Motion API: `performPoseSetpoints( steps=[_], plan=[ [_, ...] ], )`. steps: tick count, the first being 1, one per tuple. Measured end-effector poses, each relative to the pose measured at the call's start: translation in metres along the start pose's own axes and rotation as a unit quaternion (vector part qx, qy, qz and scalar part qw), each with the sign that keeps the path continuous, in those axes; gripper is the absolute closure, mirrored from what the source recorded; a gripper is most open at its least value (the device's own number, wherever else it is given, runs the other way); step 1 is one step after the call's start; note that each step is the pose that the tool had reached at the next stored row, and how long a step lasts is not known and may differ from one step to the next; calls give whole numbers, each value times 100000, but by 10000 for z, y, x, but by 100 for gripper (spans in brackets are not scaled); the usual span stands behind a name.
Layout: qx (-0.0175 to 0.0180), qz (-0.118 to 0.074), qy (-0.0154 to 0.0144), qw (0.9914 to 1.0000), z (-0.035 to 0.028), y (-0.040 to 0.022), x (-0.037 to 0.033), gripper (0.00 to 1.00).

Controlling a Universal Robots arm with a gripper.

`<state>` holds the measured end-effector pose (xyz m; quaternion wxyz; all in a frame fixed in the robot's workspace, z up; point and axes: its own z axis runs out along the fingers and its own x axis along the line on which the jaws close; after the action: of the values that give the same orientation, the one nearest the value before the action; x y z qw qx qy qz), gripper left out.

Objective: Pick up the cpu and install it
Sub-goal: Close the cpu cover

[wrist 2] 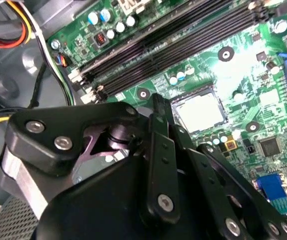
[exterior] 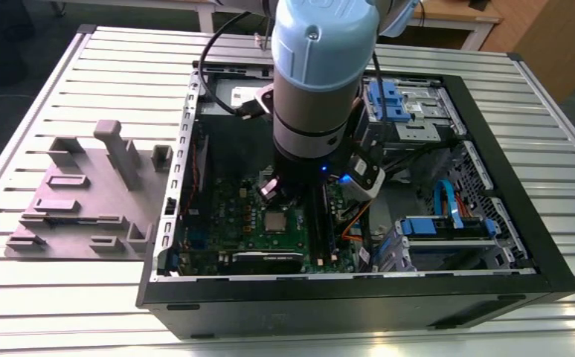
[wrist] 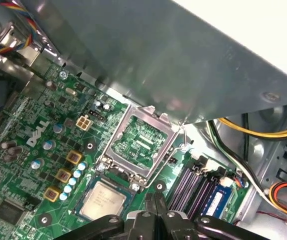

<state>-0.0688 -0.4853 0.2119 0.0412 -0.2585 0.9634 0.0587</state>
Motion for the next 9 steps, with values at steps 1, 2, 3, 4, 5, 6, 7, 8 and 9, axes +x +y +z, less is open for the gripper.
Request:
performPoseSetpoints(
  steps=[1,2,3,4,5,6,7,8,9],
  plan=[
    [-24,4,-14,100000,2,6,-3,90],
    [-30,4,-18,100000,5,16,-9,90],
    [-31,2,-19,100000,9,25,-16,90],
    [-30,0,-17,100000,15,35,-24,90],
    [-29,-3,-14,100000,21,43,-35,90],
    [-29,-10,-14,100000,29,51,-46,90],
    [-34,-4,-17,100000,37,53,-58,90],
    [-36,6,-22,100000,47,50,-71,90],
    [-36,2,-24,100000,60,51,-83,90]
  ],
)
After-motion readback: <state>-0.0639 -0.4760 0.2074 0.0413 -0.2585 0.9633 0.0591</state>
